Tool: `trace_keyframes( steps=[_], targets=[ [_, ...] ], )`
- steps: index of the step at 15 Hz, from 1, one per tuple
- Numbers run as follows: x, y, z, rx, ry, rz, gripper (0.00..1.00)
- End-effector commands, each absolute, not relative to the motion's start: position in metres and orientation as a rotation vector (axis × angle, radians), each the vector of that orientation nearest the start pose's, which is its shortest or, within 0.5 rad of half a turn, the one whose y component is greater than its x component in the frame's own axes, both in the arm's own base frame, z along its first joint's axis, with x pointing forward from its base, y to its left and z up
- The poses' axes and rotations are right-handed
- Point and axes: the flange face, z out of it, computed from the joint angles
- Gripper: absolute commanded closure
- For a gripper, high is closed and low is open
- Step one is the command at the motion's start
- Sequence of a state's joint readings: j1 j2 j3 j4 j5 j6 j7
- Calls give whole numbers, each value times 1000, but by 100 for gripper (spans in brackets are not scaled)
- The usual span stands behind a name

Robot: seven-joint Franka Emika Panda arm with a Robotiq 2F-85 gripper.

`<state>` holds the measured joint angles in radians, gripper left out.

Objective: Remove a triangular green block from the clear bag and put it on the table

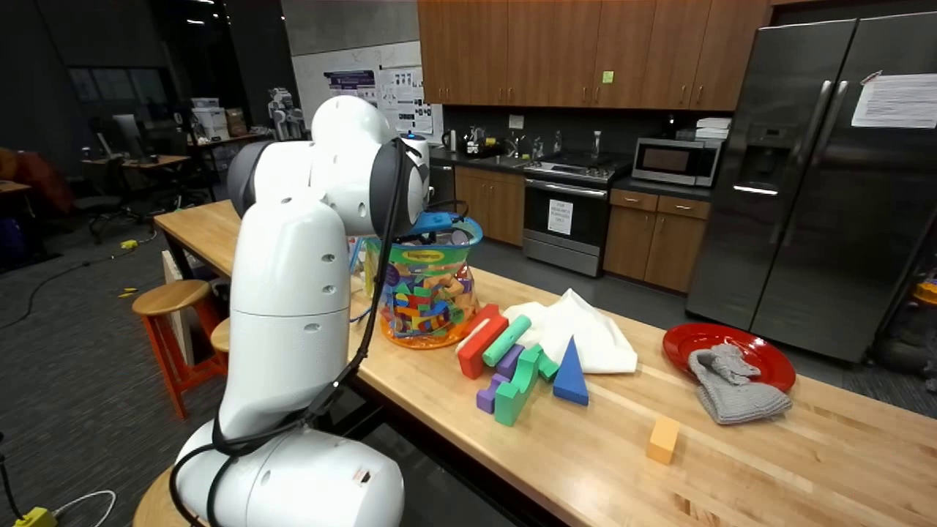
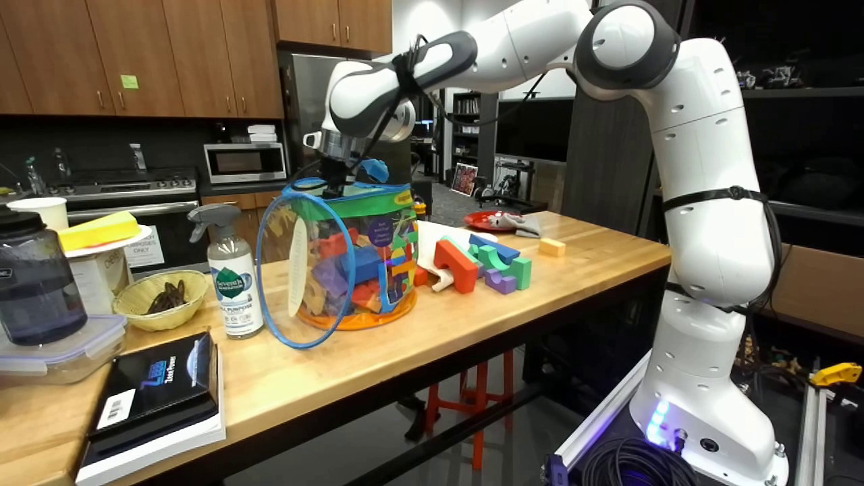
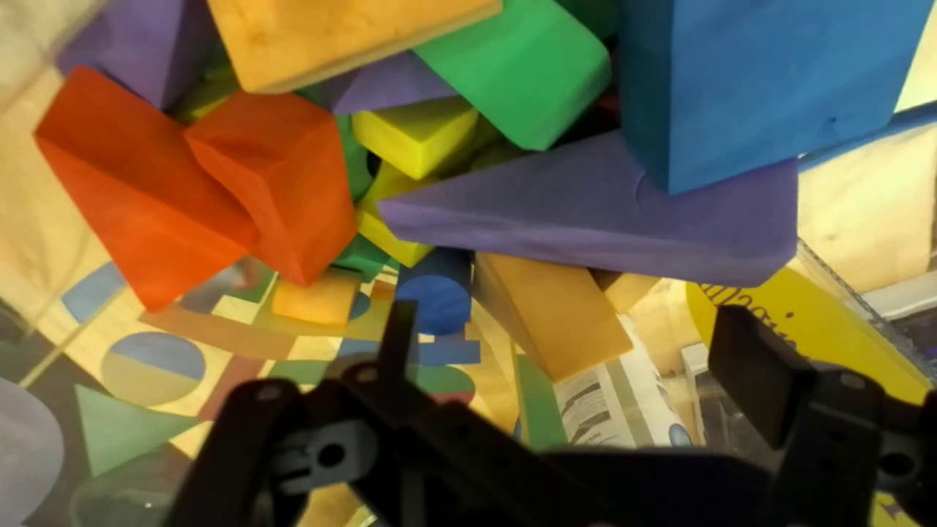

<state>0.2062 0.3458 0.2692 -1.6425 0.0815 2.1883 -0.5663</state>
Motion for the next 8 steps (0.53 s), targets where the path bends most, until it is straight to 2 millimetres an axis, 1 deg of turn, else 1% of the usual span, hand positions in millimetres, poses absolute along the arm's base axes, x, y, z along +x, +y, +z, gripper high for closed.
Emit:
trace_keyframes(
  steps=[1, 4, 5, 8],
  targets=[
    [614, 310, 439, -2599, -1442, -311, 0],
    [618, 314, 437, -2587, -1438, -326, 0],
    [612, 314, 432, -2594, -1416, -313, 0],
    [615, 315, 432, -2592, -1413, -319, 0]
  ],
)
